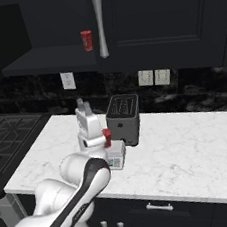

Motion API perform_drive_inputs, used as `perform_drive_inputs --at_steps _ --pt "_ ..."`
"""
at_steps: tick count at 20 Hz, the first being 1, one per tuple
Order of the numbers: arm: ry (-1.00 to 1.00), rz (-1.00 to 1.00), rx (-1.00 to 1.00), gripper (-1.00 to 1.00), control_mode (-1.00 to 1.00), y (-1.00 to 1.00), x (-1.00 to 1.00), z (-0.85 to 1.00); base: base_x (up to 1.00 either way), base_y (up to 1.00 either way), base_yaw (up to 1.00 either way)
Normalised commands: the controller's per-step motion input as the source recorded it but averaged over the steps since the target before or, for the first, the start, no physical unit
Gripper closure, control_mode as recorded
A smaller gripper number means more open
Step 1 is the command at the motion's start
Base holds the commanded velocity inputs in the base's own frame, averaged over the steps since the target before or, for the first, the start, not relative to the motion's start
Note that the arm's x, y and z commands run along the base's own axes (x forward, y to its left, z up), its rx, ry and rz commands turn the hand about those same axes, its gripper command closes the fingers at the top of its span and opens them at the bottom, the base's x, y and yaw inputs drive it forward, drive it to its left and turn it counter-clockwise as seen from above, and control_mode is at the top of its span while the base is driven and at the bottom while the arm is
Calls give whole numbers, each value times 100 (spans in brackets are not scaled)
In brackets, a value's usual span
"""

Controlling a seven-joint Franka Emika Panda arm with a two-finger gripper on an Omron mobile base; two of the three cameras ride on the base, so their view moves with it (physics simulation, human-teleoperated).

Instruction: Pick the yogurt and place it on the digital scale for weighing, and close the cabinet.

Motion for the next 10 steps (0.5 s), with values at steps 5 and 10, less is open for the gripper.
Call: perform_drive_inputs --at_steps 5,10 --pt "-5 0 5 -100 -100 83 -64 -13 0 0 0" --pt "-4 0 -12 -100 -100 80 -97 8 0 0 0"
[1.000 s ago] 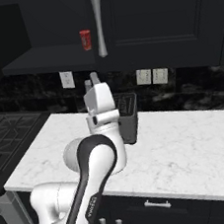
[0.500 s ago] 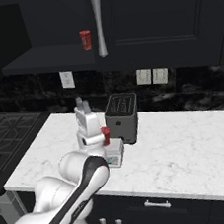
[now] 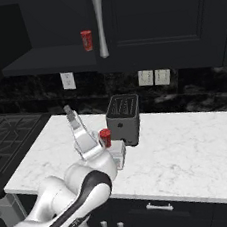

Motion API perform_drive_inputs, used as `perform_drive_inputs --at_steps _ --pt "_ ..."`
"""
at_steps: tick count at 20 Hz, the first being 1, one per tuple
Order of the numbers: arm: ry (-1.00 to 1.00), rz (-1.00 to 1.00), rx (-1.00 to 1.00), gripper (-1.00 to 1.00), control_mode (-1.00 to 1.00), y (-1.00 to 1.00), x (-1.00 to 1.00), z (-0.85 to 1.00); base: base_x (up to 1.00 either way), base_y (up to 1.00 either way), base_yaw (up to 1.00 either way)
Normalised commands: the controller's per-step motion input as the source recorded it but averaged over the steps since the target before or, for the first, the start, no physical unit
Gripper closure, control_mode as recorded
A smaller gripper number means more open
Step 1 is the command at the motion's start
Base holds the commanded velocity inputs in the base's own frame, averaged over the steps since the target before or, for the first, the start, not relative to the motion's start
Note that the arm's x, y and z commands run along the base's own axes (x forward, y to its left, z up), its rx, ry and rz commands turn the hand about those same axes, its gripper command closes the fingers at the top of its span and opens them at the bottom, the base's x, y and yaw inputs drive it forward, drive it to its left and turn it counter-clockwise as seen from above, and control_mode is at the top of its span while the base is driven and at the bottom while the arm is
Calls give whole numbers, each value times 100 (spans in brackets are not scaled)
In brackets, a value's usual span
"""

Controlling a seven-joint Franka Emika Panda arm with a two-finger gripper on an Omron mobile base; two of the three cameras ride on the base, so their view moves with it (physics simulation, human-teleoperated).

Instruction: Pick the yogurt and place it on the digital scale for weighing, and close the cabinet.

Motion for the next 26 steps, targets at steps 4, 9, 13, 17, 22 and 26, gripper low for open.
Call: perform_drive_inputs --at_steps 4,9,13,17,22,26 --pt "0 -7 -10 -100 -100 17 -80 88 0 0 0" --pt "5 -10 -14 -100 -100 36 -99 55 0 0 0" --pt "3 -12 -5 -100 -100 100 -98 -4 0 0 0" --pt "5 -1 -6 -100 -100 100 -19 -79 0 0 0" --pt "19 -19 -8 -100 -100 100 82 -85 0 0 0" --pt "11 -28 -21 -100 -100 100 98 -29 0 0 0"
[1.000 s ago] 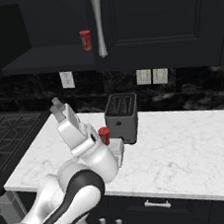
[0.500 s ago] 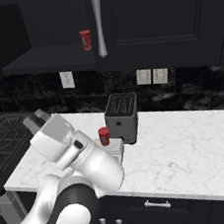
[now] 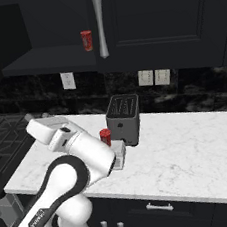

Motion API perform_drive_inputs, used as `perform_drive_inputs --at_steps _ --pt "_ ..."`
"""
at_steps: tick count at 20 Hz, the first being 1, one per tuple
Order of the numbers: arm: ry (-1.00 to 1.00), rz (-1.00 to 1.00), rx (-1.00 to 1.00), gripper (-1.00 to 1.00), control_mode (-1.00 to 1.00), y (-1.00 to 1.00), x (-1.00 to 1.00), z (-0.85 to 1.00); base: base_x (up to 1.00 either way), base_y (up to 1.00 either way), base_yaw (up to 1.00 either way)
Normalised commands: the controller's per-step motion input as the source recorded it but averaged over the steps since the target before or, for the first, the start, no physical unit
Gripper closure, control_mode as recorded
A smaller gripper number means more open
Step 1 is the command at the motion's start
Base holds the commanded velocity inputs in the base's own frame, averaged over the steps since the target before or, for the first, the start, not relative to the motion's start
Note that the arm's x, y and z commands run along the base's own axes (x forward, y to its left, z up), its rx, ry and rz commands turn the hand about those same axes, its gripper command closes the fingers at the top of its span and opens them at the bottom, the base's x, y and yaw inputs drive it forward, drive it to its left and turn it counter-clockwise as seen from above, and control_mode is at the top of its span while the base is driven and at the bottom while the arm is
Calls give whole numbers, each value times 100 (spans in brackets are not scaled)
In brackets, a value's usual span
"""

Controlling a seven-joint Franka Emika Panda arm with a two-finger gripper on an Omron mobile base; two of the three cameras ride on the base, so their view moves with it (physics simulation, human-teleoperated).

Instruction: Pick the yogurt and place it on the digital scale for weighing, and close the cabinet.

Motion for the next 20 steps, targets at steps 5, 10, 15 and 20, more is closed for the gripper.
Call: perform_drive_inputs --at_steps 5,10,15,20 --pt "1 -56 -23 -100 -100 89 12 -10 0 0 0" --pt "0 -64 -18 -100 -100 84 11 -25 0 0 0" --pt "-5 -34 -21 -100 -100 78 29 -94 0 0 0" --pt "-28 -7 -12 -100 -100 47 12 -100 0 0 0"
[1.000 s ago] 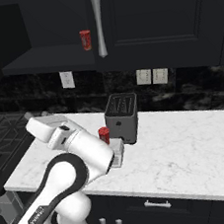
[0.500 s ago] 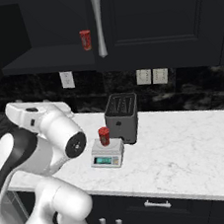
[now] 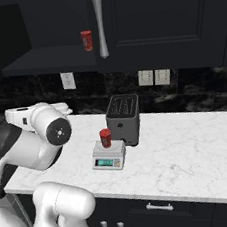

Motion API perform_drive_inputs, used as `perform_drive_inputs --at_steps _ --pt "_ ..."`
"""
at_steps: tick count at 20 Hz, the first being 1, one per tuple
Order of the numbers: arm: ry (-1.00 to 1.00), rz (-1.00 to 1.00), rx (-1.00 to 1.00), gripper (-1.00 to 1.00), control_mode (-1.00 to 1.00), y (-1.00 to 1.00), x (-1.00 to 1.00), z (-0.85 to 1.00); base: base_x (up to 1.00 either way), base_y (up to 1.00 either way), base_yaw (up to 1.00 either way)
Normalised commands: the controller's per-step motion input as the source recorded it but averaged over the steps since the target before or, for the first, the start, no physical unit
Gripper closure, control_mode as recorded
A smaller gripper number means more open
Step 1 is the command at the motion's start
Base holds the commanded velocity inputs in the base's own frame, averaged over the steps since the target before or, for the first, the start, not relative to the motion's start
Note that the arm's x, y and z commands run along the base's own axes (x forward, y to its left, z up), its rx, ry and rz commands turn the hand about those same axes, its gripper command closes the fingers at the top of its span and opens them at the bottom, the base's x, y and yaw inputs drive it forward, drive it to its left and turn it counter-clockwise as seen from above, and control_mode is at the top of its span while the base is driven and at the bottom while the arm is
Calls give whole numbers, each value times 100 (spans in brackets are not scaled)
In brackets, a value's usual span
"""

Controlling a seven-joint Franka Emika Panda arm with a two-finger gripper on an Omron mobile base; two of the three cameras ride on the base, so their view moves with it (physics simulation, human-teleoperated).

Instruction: Pick the yogurt and place it on the digital scale for weighing, and close the cabinet.

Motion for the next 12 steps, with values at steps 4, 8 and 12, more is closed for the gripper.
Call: perform_drive_inputs --at_steps 4,8,12 --pt "-33 -4 0 -100 -100 26 0 -100 0 0 0" --pt "-47 -15 0 -100 -100 69 -50 -58 0 0 0" --pt "-74 -27 -8 -100 -100 97 -79 -26 0 0 0"
